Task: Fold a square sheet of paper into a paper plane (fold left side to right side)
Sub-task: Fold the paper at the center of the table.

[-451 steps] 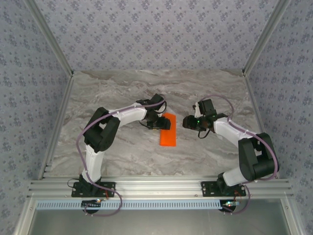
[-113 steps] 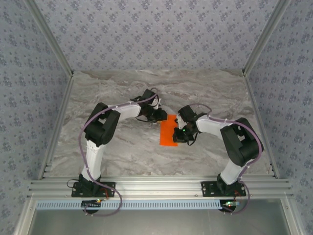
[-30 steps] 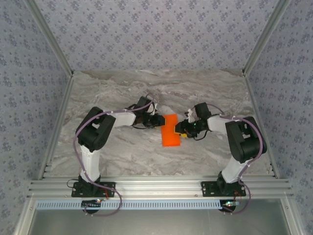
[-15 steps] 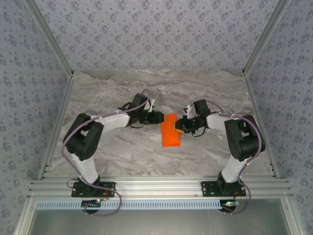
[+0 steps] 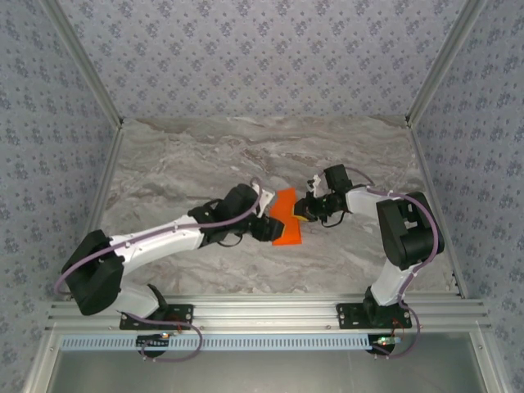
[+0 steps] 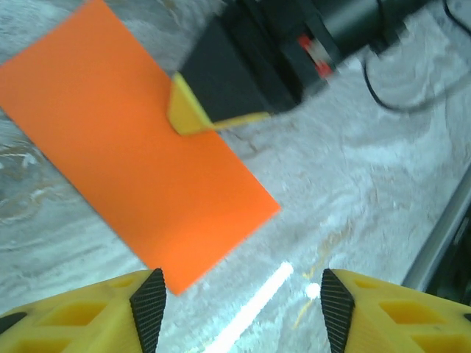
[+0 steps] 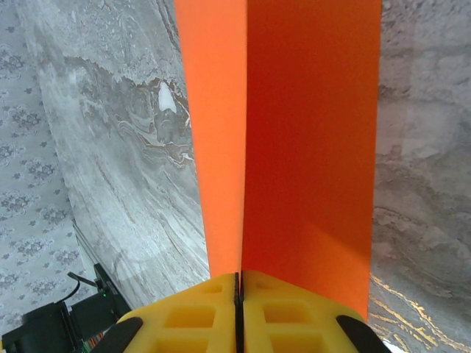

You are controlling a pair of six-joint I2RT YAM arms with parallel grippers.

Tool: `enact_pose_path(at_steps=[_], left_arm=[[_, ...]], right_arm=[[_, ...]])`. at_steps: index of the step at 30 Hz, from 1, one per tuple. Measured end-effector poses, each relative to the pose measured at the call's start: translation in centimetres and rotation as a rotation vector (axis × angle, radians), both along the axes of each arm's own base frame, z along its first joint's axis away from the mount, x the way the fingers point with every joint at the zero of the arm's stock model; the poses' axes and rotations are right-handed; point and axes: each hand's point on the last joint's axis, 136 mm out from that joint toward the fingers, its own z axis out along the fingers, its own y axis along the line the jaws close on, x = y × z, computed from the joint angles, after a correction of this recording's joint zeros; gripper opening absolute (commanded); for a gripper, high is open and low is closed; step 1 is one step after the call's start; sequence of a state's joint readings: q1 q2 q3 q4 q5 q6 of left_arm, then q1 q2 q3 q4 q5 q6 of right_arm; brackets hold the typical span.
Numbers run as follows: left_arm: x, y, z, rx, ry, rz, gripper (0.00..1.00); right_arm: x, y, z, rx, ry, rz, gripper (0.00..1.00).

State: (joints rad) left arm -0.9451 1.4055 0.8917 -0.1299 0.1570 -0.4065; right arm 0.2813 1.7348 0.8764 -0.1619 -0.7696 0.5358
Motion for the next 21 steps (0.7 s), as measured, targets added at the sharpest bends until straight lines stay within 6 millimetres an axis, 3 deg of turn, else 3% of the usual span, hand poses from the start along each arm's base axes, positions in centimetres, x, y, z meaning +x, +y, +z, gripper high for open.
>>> enact_pose_path(at_steps=[3, 9, 14, 21], left_arm=[[-1.5, -0.2, -0.5, 0.041, -0.030, -0.032, 0.62], [-2.4, -1.1, -2.6, 0.138, -0.053, -0.076, 0.63], [-2.5, -3.4, -4.6, 0.209, -0.058, -0.111, 0.64], [-2.4, -6.4, -5.6, 0.259, -0.089, -0.126, 0.64]], right_arm=[[0.1, -0.1, 0.0, -0.006, 0.004, -0.002, 0.06], [-0.1, 0.1, 0.1, -0.009, 0.019, -0.005, 0.07], [-0.4, 0.3, -0.1, -0.016, 0.030, -0.003, 0.06], [-0.6, 0.5, -0.1, -0.015, 0.040, -0.004, 0.07]])
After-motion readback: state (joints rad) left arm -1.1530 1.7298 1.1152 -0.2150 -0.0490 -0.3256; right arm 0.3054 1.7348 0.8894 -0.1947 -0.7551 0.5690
